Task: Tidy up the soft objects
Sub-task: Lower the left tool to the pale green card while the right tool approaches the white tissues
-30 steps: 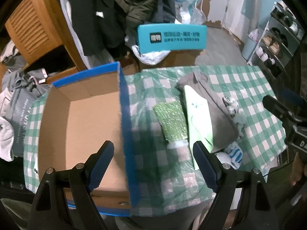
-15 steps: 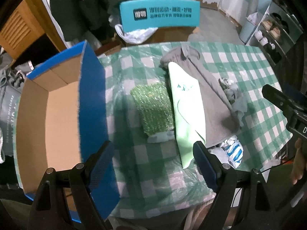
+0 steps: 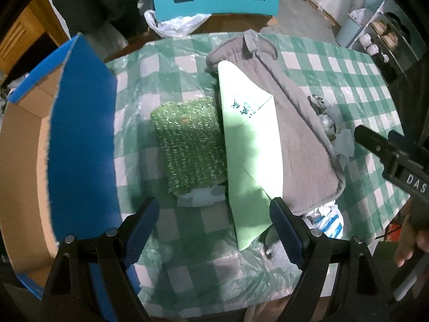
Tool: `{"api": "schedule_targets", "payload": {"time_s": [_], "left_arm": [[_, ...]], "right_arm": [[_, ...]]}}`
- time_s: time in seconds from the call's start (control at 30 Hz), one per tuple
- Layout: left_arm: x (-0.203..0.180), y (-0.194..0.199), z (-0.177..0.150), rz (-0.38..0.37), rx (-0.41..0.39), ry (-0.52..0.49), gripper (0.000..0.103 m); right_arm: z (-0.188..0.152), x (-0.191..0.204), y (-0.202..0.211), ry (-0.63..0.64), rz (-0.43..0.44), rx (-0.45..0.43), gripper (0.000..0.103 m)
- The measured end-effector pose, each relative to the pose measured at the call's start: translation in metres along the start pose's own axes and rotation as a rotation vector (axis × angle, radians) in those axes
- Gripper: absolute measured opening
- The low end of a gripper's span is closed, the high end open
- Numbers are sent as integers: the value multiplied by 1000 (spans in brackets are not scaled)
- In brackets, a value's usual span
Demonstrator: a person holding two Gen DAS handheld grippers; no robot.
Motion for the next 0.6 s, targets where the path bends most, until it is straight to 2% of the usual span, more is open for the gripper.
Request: {"api": "schedule_targets", "payload": {"time_s": [0.27, 0.6], "left_arm": [[-2, -24, 2, -27, 55, 46, 86], [-10, -39, 12, -55, 75, 61, 86]], "right_arm": [[-7, 6, -14, 21, 6, 37, 99], [-16, 8, -31, 31, 6, 81, 99]]}}
Point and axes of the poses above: each gripper's, at about its wrist camera, not at the fingertips, and y roughly against the way its jaws point, x to its left, z to its top, the point moved 7 cm from there along -y, roughly the way its jaws point, and after that the axes turned 8 degrees about -x, right-handed, at the moved point
